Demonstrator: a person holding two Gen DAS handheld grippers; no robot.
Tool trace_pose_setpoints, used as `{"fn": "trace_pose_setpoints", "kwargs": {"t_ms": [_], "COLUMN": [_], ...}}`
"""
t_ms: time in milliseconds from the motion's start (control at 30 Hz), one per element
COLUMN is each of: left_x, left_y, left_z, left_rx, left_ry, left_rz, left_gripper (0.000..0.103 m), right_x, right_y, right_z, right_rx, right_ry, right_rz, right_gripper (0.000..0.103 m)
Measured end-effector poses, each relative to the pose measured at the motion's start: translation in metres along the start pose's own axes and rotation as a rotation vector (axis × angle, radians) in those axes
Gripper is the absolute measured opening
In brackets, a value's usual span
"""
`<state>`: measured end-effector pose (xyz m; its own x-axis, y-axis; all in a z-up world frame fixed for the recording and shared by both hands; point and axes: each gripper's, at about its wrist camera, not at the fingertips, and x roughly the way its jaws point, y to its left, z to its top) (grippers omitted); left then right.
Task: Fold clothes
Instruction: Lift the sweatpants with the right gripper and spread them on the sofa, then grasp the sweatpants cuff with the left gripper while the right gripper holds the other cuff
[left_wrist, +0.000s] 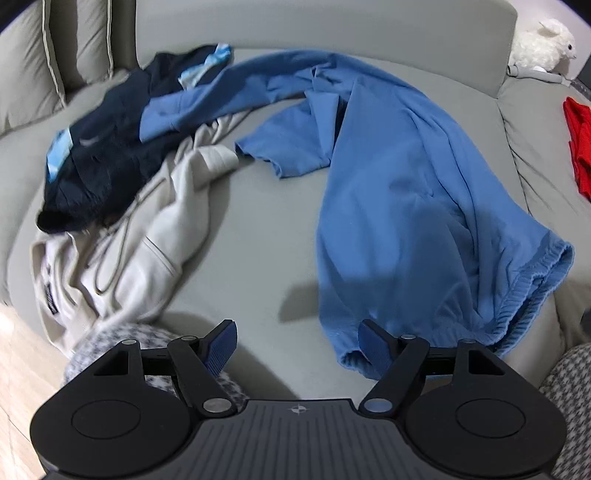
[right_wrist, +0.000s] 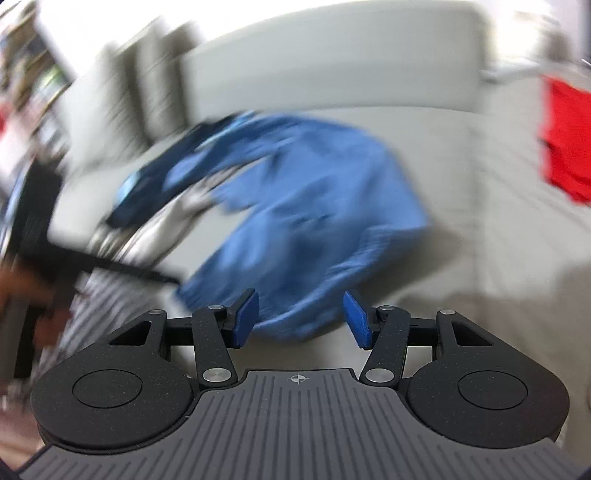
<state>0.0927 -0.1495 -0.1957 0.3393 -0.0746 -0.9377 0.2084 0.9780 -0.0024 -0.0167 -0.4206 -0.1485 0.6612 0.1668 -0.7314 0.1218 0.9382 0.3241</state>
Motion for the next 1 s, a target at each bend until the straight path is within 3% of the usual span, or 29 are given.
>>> {"fn": "trace_pose_setpoints", "kwargs": {"t_ms": [167,267,333,467,600,700,833,900,933,1000], "left_x": [0.013,0.023,0.030,0.040,0.046,0.048,0.050,0.050,0.050,0.048], "left_y": [-0.001,-0.004,-0.006,-0.004,0.001,0.000,0.004,0.003,0.002,0.002], "left_z": [0.003,0.001,-0.003,-0.013,-0.017,-0.016,-0.017,-0.019,-0.019,-0.016], "left_rx": [-0.013,-0.003,0.016,0.019,0.007,0.012,-0.025,-0.029,-0.026,-0.030], "left_ry": [0.013,0.040,0.061,0.093,0.090,0.094,0.089,0.077,0.076,0.087], "left_rz": [-0.002,0.000,-0.003,-0.038,-0.074,-0.087,-0.117,-0.118,-0.119,-0.125], "left_gripper": [0.079,0.078,0.076,0.074,0.075,0.076,0.079,0.079,0.077,0.062], "right_x": [0.021,0.046,0.064,0.092,0.101,0.108,0.107,0.106,0.105,0.106], "right_y": [-0.028,-0.032,-0.031,-0.031,-0.033,-0.044,-0.057,-0.072,-0.078,-0.086], "right_z": [0.019,0.032,0.037,0.036,0.024,0.015,0.005,0.000,-0.002,-0.007], "right_rx": [0.179,0.238,0.256,0.276,0.233,0.265,0.324,0.413,0.450,0.511], "right_ry": [-0.008,0.005,0.038,0.141,0.199,0.237,0.226,0.219,0.217,0.211], "right_rz": [-0.018,0.002,-0.045,-0.157,-0.179,-0.157,-0.094,-0.045,-0.026,0.007], "right_gripper": [0.067,0.069,0.067,0.036,0.027,0.025,0.025,0.025,0.025,0.024]}}
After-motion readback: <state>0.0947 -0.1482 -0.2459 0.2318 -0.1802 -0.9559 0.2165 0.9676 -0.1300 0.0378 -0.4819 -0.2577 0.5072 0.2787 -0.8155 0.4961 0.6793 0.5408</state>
